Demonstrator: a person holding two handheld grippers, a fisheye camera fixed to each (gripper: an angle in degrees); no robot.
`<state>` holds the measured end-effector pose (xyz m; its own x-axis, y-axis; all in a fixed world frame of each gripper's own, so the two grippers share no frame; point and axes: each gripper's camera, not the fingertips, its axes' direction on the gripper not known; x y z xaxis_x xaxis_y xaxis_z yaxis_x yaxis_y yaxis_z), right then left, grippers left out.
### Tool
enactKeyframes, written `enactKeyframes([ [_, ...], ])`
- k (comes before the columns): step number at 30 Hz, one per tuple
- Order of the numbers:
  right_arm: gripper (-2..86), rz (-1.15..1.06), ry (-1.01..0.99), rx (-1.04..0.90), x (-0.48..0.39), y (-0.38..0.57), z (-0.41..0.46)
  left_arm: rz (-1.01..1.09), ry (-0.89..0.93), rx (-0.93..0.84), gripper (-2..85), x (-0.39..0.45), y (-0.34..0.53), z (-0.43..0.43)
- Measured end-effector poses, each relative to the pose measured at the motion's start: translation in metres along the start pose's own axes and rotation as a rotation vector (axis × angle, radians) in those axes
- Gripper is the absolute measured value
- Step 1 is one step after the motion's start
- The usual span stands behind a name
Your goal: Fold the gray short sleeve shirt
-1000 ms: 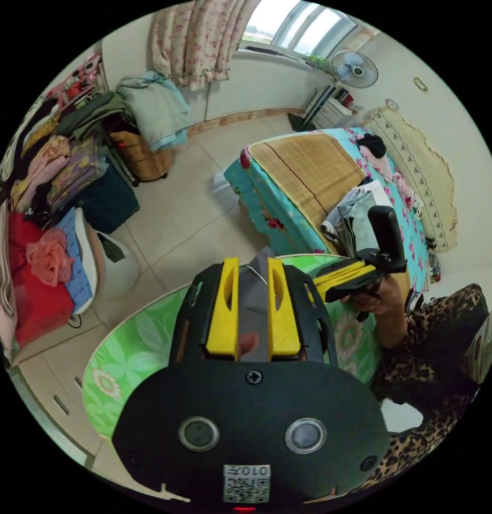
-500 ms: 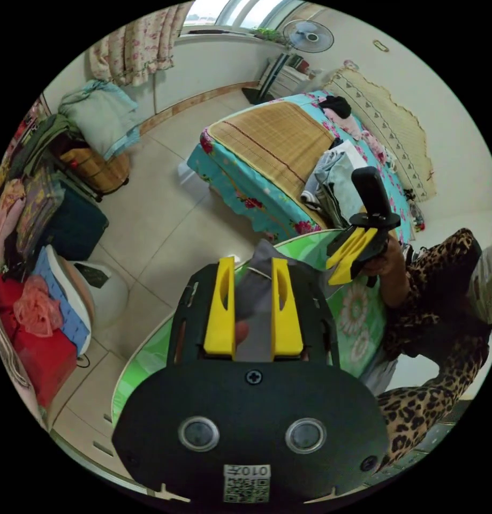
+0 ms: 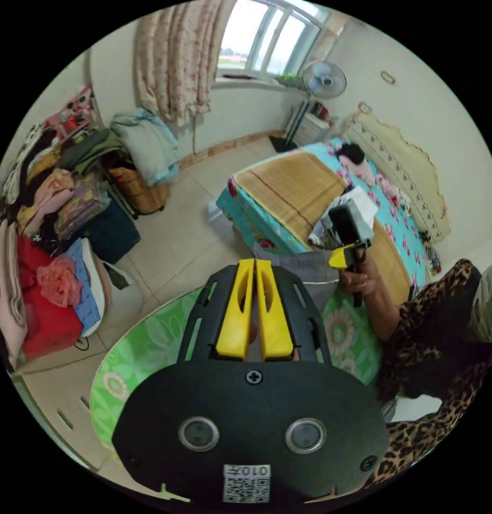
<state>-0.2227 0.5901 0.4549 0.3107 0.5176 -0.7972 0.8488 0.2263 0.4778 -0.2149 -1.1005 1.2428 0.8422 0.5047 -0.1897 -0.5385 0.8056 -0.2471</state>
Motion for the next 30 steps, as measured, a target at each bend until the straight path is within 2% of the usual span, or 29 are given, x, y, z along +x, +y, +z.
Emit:
enactKeyframes([
  [2, 3.4, -0.07, -0.005, -0.022, -0.01, 0.003, 0.008, -0.069, 0.0, 0.148, -0.4, 0.004, 0.03, -0.044],
  [5, 3.4, -0.176, 0.064, -0.092, -0.034, 0.008, 0.03, -0.105, 0.001, 0.242, -0.3, 0.015, 0.07, -0.081],
  [11, 3.6, -0.264, 0.151, -0.211, -0.084, 0.036, 0.101, -0.146, -0.042, 0.345, -0.3, 0.041, 0.179, -0.154],
  [20, 3.6, -0.348, 0.1, -0.422, -0.144, 0.085, 0.244, -0.247, -0.159, 0.513, -0.3, 0.095, 0.361, -0.266],
  [30, 3.6, -0.406, 0.081, -0.612, -0.17, 0.188, 0.354, -0.307, -0.288, 0.59, -0.3, 0.189, 0.529, -0.318],
])
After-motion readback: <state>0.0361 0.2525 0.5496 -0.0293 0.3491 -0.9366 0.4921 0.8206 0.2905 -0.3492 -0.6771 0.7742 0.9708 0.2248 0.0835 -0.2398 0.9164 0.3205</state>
